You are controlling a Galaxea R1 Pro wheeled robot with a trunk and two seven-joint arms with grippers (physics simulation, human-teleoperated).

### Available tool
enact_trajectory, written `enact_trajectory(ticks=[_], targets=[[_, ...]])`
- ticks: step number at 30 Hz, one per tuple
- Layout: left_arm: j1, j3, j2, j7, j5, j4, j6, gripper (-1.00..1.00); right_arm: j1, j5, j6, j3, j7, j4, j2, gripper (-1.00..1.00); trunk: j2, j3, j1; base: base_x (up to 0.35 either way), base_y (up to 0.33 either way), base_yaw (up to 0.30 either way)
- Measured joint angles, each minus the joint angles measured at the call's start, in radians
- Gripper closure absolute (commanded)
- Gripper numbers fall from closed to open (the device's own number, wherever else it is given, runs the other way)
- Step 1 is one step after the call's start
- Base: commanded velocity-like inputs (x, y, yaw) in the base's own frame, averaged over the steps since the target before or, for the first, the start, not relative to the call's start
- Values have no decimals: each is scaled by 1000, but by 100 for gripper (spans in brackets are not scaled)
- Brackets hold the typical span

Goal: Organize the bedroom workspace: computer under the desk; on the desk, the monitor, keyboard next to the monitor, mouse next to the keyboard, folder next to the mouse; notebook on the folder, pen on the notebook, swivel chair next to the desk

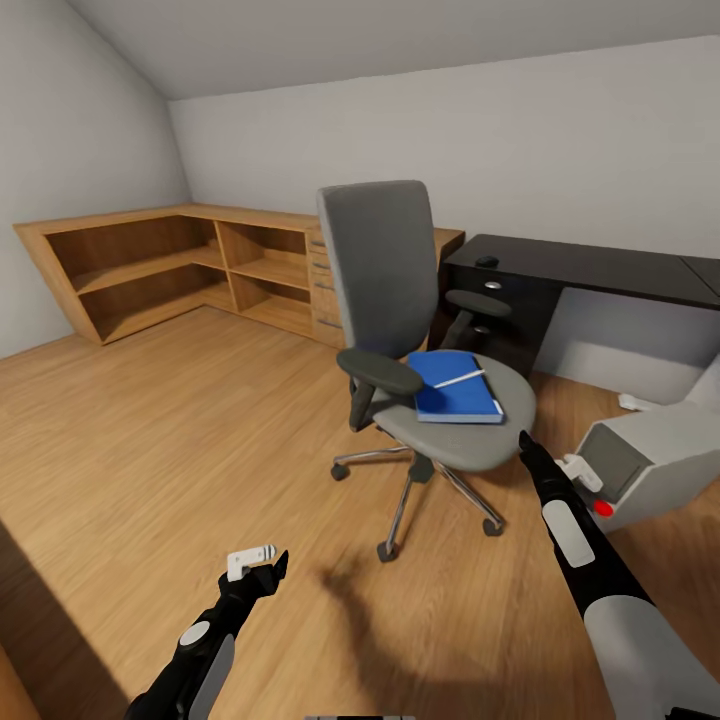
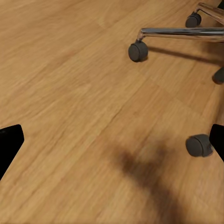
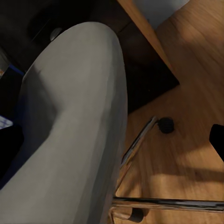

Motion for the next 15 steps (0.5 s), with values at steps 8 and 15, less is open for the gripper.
enact_trajectory(ticks=[8, 15], targets=[[0, 0, 0, 0, 0, 0, -1, -100, 0, 1, -3, 0, 1, 0, 1, -100, 0, 0, 0, 165, 0, -1], [0, -1, -1, 0, 0, 0, -1, -100, 0, 2, -6, 1, 2, 7, 1, -100, 0, 0, 0, 41, 0, 0]])
